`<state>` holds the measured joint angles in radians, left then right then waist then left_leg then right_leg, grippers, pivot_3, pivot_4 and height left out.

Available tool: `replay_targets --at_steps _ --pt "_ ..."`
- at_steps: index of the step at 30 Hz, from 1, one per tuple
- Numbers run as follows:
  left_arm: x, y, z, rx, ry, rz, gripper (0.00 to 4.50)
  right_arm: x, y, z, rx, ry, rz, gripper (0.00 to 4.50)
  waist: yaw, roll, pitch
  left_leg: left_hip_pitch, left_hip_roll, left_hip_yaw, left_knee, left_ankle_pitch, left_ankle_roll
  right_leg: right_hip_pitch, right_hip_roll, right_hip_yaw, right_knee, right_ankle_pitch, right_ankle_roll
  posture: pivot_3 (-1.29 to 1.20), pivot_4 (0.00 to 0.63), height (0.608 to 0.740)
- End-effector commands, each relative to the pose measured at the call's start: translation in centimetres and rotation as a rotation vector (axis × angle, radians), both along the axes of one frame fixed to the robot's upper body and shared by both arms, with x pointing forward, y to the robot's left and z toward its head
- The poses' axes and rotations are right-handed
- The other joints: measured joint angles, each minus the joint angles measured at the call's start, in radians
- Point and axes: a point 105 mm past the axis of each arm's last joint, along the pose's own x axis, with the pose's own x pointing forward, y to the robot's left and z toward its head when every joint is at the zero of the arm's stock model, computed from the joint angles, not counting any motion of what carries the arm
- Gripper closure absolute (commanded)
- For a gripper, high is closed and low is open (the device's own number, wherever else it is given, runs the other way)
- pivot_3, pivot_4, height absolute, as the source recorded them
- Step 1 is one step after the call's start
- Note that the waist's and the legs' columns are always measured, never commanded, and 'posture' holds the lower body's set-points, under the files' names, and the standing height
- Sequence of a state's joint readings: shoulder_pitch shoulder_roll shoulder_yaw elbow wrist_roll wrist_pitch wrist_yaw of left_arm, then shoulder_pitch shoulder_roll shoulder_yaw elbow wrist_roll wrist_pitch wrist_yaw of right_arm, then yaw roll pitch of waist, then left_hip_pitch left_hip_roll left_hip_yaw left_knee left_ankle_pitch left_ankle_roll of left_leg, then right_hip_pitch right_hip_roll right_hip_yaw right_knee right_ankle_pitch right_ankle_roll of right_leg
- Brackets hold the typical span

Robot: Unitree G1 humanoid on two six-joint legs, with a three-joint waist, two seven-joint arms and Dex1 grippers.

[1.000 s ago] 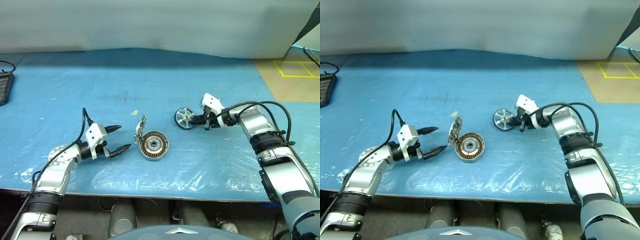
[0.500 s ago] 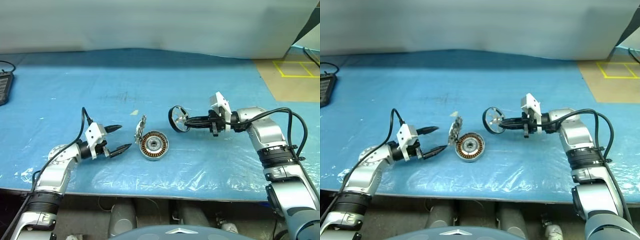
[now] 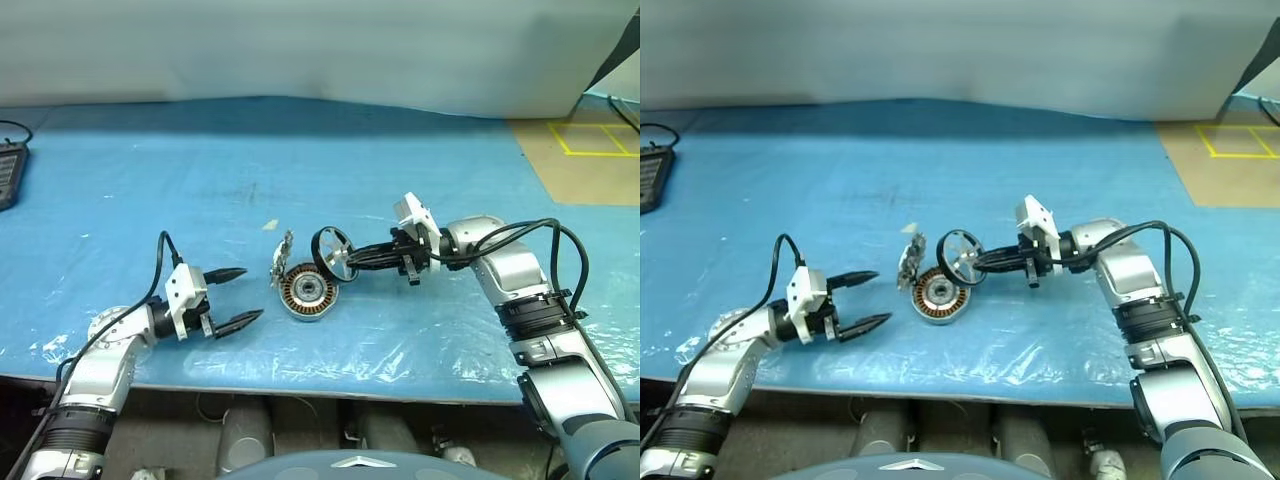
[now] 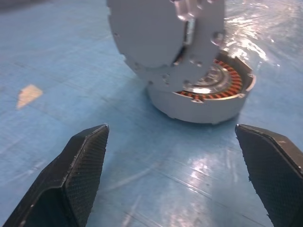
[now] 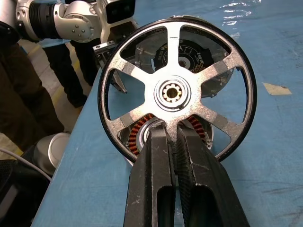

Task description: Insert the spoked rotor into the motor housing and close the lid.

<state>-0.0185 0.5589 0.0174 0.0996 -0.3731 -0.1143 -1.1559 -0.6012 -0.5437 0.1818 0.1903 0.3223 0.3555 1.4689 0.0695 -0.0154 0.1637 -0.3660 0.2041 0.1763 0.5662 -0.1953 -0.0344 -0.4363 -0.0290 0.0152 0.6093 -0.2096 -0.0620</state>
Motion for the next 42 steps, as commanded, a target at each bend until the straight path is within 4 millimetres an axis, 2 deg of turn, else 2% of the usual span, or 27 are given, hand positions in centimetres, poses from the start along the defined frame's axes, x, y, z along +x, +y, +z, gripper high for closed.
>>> replay_targets --at_steps 1,10,18,25,33,42 --pt "-0.8 -0.7 0.6 -0.001 -0.034 -0.056 0.00 -0.7 0.7 1.6 0.024 -0.053 0.075 4.49 0.000 0.000 0.000 0.000 0.000 0.000 0.000 0.000 0.000 0.000 0.000 0.000 0.000 0.000 0.000 0.00 0.150 0.740" --pt "-1.7 -1.9 -0.9 0.044 -0.020 -0.127 0.00 -1.3 1.8 0.3 -0.015 -0.072 0.126 4.49 0.000 0.000 0.000 0.001 0.000 0.000 0.000 0.000 0.000 0.000 0.000 0.000 0.000 0.000 0.000 0.00 0.150 0.740" --pt "-1.9 -3.0 -2.4 0.086 -0.049 -0.158 0.00 -0.2 3.2 -0.5 -0.037 -0.113 0.100 4.49 -0.001 0.000 0.000 0.000 0.000 0.000 0.000 0.000 0.000 0.000 0.000 0.000 0.000 0.000 0.000 0.00 0.150 0.740" --pt "-1.6 -3.7 -3.0 0.054 -0.087 -0.124 0.00 -0.2 3.3 -1.0 -0.068 -0.117 0.112 4.49 0.000 0.000 0.000 0.001 0.000 0.000 0.000 0.000 0.000 0.000 0.000 0.000 0.001 0.000 0.000 0.00 0.150 0.740" --pt "-1.2 -3.5 -3.1 0.012 -0.086 -0.083 0.00 0.2 3.2 -0.9 -0.074 -0.114 0.124 4.49 0.000 0.000 0.000 0.002 0.000 0.000 0.002 0.000 0.000 0.001 0.000 0.000 0.003 0.000 0.000 0.00 0.150 0.740" --pt "-1.0 -3.4 -2.6 0.012 -0.092 -0.080 0.00 0.0 3.7 -1.8 -0.083 -0.092 0.132 4.49 0.000 0.000 0.000 0.004 0.000 0.000 0.003 0.000 0.000 0.003 0.000 0.000 0.003 0.000 0.000 0.00 0.150 0.740"
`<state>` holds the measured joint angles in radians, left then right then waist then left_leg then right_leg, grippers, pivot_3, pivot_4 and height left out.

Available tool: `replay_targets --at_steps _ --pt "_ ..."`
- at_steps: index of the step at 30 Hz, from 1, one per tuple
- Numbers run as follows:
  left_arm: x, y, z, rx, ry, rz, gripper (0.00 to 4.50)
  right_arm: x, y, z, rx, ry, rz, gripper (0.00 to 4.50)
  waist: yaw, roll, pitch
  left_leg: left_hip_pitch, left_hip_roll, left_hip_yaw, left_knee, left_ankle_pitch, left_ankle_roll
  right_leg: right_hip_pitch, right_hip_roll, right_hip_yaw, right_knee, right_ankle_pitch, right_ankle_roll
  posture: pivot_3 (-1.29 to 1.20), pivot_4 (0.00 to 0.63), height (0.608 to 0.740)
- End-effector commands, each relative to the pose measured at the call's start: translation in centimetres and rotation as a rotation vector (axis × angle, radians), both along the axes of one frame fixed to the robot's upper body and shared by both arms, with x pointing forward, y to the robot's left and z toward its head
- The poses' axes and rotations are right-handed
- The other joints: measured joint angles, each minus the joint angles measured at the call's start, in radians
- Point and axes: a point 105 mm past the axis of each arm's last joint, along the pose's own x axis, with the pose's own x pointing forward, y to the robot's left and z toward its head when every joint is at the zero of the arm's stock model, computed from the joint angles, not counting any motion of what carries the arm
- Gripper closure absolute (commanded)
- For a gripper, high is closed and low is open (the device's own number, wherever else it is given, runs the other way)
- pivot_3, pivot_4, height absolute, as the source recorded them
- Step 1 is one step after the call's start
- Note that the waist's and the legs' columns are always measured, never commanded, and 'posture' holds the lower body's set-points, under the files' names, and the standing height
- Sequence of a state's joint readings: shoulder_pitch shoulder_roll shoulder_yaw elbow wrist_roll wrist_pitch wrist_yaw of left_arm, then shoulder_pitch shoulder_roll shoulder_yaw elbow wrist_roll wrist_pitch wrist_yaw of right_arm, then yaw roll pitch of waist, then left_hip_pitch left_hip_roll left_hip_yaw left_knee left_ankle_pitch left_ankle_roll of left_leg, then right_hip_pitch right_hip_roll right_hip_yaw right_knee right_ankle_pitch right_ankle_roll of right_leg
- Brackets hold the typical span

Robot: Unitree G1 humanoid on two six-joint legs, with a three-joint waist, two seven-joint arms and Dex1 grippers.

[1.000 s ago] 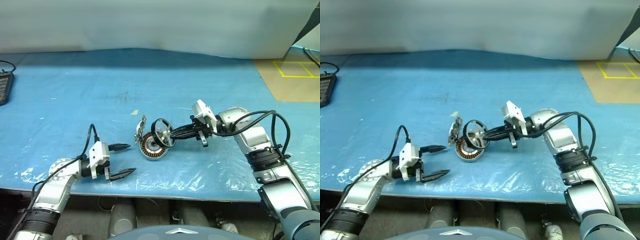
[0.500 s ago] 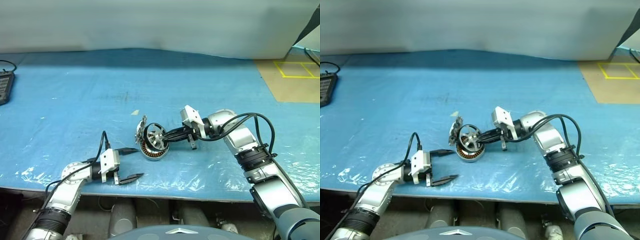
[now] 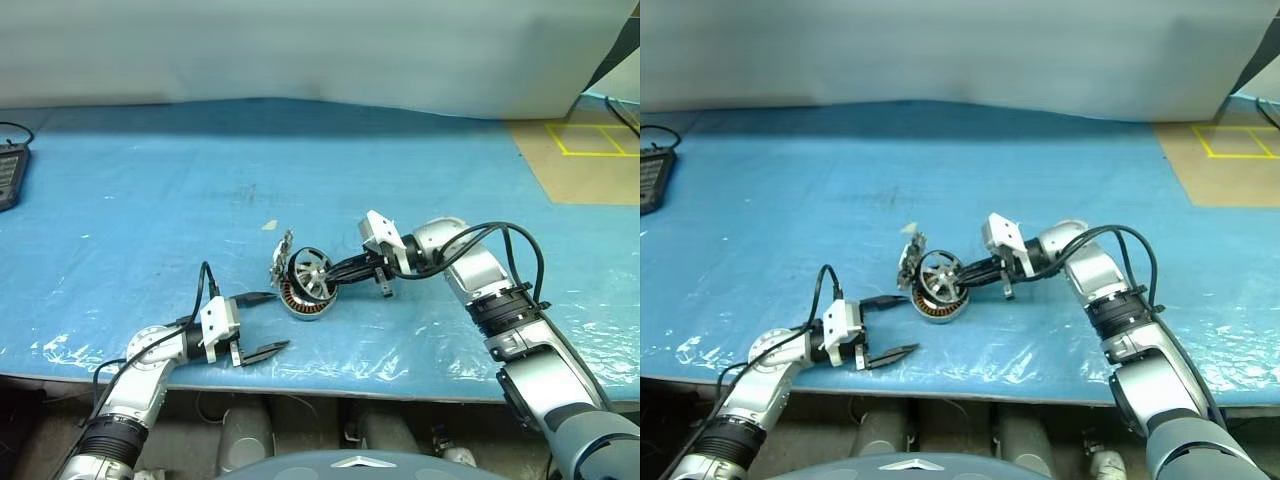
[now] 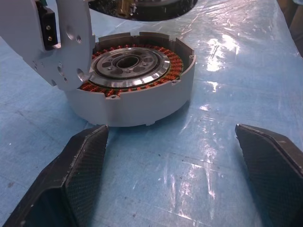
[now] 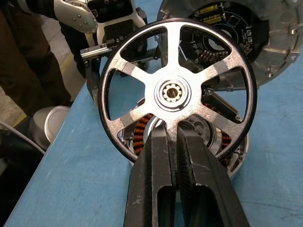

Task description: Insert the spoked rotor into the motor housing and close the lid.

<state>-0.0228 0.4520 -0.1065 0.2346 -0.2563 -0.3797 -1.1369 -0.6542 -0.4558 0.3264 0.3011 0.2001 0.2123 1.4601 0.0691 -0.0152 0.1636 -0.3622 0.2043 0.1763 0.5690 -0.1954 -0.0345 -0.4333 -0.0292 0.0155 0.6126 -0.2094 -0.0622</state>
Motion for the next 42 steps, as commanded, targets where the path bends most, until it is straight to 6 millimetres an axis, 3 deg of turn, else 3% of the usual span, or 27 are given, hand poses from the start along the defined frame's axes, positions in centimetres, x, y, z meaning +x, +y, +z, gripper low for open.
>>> replay_targets --at_steps 1,42 --pt "0.2 0.3 0.5 -0.005 -0.007 0.016 0.00 0.1 0.5 0.9 0.026 -0.034 0.021 4.49 0.000 0.000 0.000 0.000 0.000 0.000 0.000 0.000 0.000 0.000 0.000 0.000 0.000 0.000 0.000 0.00 0.150 0.740" --pt "0.9 1.4 -1.0 -0.007 -0.007 0.048 0.00 0.7 0.3 0.5 0.010 -0.036 -0.015 4.49 0.000 0.000 0.000 0.006 0.000 0.000 -0.001 0.000 0.000 0.005 0.000 0.001 0.000 0.000 0.000 0.00 0.150 0.740"
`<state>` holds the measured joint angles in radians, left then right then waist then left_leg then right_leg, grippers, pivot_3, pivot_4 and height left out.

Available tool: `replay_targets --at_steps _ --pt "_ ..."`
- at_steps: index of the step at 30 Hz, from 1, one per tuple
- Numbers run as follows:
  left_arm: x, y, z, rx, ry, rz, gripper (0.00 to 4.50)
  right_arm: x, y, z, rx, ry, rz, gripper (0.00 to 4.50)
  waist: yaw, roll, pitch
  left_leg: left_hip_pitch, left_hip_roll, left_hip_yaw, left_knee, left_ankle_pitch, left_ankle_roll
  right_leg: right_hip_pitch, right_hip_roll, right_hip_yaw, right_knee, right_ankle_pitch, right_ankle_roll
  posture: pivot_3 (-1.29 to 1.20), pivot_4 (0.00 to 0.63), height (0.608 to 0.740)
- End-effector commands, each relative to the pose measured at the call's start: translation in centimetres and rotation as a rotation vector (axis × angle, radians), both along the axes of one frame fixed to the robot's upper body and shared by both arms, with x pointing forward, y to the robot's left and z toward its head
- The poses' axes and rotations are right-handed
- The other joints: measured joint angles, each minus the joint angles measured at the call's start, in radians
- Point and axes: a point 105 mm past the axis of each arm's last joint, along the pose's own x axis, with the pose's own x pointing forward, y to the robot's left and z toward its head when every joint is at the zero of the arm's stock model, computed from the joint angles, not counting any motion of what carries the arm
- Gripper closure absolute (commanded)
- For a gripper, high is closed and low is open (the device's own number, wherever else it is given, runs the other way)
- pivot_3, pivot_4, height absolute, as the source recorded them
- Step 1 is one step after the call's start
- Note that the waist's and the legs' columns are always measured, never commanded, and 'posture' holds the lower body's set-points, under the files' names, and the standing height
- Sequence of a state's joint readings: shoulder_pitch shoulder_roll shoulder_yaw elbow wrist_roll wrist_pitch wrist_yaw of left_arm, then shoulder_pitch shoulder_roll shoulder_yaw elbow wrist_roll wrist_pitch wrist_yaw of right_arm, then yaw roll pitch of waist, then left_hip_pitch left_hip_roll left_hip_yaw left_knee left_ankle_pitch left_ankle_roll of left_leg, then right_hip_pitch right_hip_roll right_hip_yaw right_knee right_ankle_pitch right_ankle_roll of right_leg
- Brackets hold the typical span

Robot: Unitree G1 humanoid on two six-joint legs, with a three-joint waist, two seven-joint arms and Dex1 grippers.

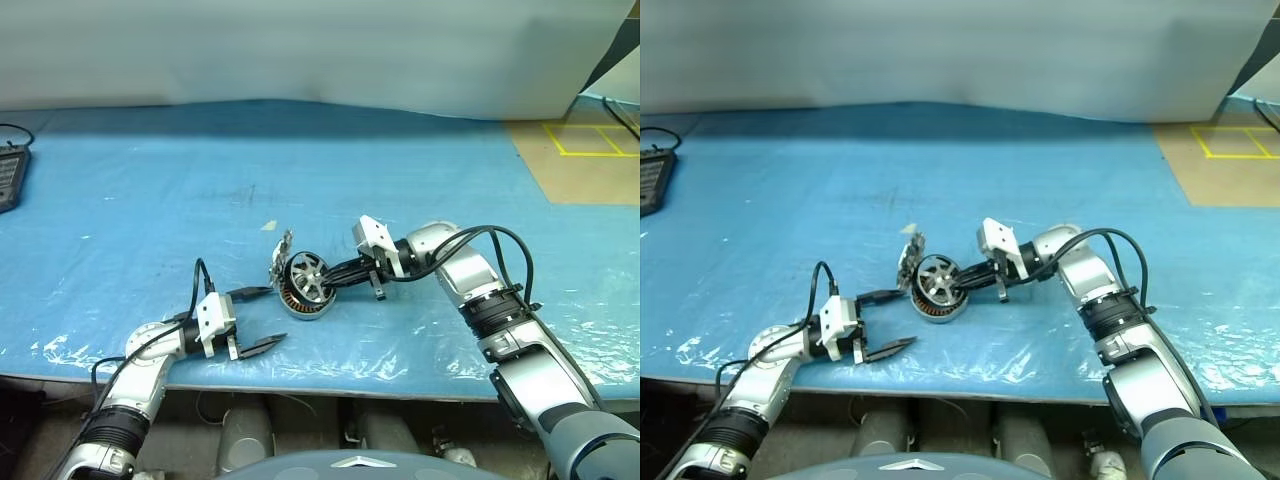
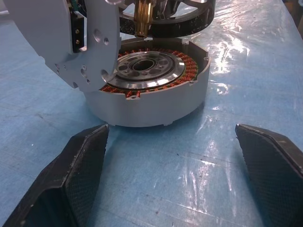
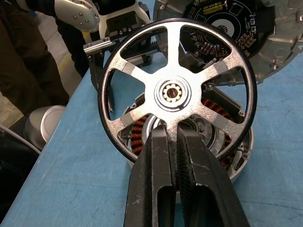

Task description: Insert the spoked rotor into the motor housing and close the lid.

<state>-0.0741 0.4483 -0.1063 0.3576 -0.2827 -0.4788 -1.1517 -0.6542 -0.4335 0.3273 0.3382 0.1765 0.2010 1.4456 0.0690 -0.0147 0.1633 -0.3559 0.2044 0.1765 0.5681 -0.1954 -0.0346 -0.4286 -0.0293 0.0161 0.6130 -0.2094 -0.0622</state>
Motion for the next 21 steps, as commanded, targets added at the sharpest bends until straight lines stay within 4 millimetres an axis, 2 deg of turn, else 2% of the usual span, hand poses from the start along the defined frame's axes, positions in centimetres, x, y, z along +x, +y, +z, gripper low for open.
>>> replay_targets --at_steps 1,6,21 --pt "0.07 0.79 -0.76 0.008 0.027 0.035 0.00 0.44 0.07 1.18 0.017 -0.048 0.004 4.49 0.000 0.000 0.000 0.001 0.000 0.000 0.000 0.000 0.000 0.000 0.000 0.000 0.000 0.000 0.000 0.00 0.150 0.740" --pt "0.27 0.89 -0.73 0.004 0.021 0.041 0.00 0.51 0.02 1.23 0.017 -0.049 0.001 4.49 0.000 0.000 0.000 0.005 0.000 0.000 -0.002 0.000 0.000 0.004 0.000 0.001 -0.001 0.000 0.001 0.00 0.150 0.740" --pt "0.38 0.96 -0.53 0.002 0.017 0.044 0.00 0.57 -0.21 1.11 0.008 -0.039 -0.007 4.49 0.000 0.000 0.000 0.005 0.000 0.000 -0.004 0.000 0.000 0.004 0.000 0.001 -0.003 -0.001 0.002 0.00 0.150 0.740"
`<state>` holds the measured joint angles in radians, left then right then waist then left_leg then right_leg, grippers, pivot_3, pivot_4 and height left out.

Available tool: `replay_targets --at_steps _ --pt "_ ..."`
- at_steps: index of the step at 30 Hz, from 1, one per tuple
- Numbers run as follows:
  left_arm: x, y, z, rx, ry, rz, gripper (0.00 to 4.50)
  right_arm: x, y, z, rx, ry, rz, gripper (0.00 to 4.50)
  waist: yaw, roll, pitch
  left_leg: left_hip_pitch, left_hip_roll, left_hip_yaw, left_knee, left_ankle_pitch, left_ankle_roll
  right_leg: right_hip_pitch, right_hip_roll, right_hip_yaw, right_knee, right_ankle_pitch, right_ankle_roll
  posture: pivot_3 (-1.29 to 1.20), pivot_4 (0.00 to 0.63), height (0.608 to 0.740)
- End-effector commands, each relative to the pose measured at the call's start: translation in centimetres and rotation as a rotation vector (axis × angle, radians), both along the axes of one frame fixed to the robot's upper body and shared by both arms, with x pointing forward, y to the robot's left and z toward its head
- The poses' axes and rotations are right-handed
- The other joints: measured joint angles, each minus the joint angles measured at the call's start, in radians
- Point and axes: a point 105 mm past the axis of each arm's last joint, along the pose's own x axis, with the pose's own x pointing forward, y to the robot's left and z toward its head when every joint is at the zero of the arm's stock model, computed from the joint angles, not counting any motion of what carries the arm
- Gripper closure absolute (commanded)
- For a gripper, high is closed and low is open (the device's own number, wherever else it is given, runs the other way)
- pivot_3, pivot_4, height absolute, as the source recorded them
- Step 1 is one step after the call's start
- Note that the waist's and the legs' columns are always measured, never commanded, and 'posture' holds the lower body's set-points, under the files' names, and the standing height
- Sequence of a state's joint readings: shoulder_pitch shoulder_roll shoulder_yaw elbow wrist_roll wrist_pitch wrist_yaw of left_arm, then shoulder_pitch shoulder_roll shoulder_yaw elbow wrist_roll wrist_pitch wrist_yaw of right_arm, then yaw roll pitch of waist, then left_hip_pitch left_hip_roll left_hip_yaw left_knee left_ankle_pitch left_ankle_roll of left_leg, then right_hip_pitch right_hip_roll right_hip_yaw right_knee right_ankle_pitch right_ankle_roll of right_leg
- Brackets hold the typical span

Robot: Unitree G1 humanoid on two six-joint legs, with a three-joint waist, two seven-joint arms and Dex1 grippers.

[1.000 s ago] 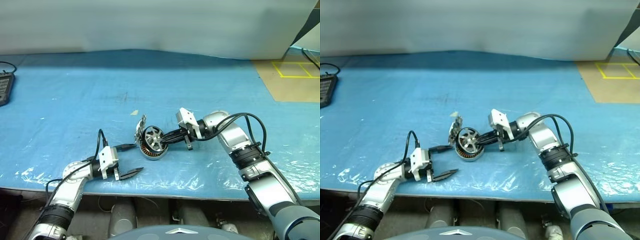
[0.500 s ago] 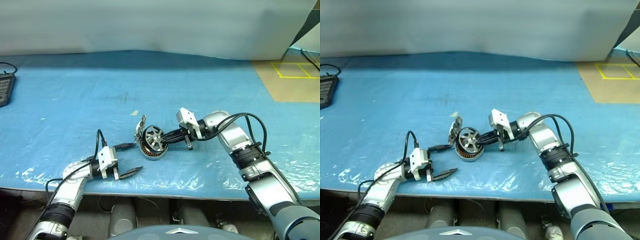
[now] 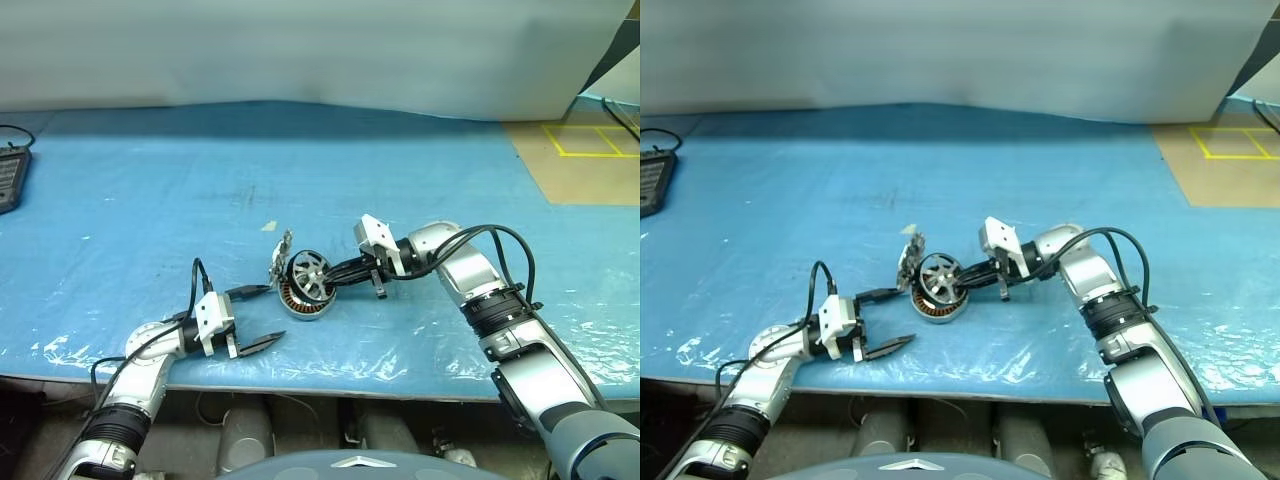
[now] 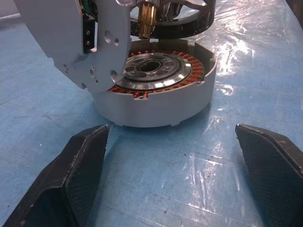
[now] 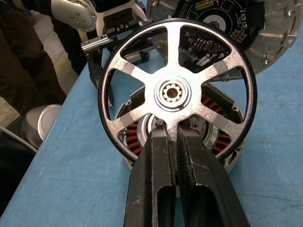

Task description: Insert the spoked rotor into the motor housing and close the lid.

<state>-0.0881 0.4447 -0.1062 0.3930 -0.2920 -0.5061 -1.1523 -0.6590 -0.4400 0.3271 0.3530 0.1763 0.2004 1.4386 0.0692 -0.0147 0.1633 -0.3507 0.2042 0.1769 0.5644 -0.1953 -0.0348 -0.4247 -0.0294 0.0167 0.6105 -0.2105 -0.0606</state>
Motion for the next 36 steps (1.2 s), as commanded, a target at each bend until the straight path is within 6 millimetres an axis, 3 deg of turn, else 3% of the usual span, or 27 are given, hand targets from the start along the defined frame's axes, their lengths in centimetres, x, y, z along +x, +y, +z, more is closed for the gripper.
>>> replay_targets --at_steps 1,24,27,30,36 --pt "0.14 0.80 -0.46 0.011 0.025 0.035 0.00 0.29 0.05 1.21 0.014 -0.042 0.010 4.49 0.000 0.000 0.000 0.000 0.000 0.000 0.000 0.000 0.000 0.000 0.000 0.000 0.000 0.000 0.000 0.00 0.150 0.740" --pt "0.07 0.45 -0.09 0.008 0.029 0.030 0.00 -0.19 0.14 0.52 -0.038 -0.040 0.038 4.49 0.000 0.000 0.000 0.000 0.000 0.000 -0.002 0.000 0.000 0.000 0.000 0.000 -0.003 0.000 -0.001 0.00 0.150 0.740" --pt "-0.02 0.50 -0.09 0.010 0.031 0.031 0.00 -0.09 0.05 0.52 -0.041 -0.045 0.031 3.76 0.000 0.000 0.000 0.000 0.000 0.000 -0.002 0.000 0.000 0.000 0.000 0.000 -0.004 0.000 -0.001 0.00 0.150 0.740" --pt "0.02 0.54 -0.05 0.012 0.032 0.032 0.00 -0.11 0.02 0.70 -0.031 -0.072 0.040 2.74 0.000 0.000 0.000 0.000 0.000 0.000 -0.003 0.000 0.000 0.000 0.000 0.000 -0.004 0.000 -0.001 0.00 0.150 0.740" --pt "0.01 0.52 0.01 0.011 0.036 0.031 0.00 -0.24 0.03 1.21 -0.007 -0.074 0.045 2.74 0.000 0.000 0.000 0.000 0.000 0.000 -0.003 0.000 0.000 0.000 0.000 0.000 -0.004 0.000 -0.001 0.00 0.150 0.740"
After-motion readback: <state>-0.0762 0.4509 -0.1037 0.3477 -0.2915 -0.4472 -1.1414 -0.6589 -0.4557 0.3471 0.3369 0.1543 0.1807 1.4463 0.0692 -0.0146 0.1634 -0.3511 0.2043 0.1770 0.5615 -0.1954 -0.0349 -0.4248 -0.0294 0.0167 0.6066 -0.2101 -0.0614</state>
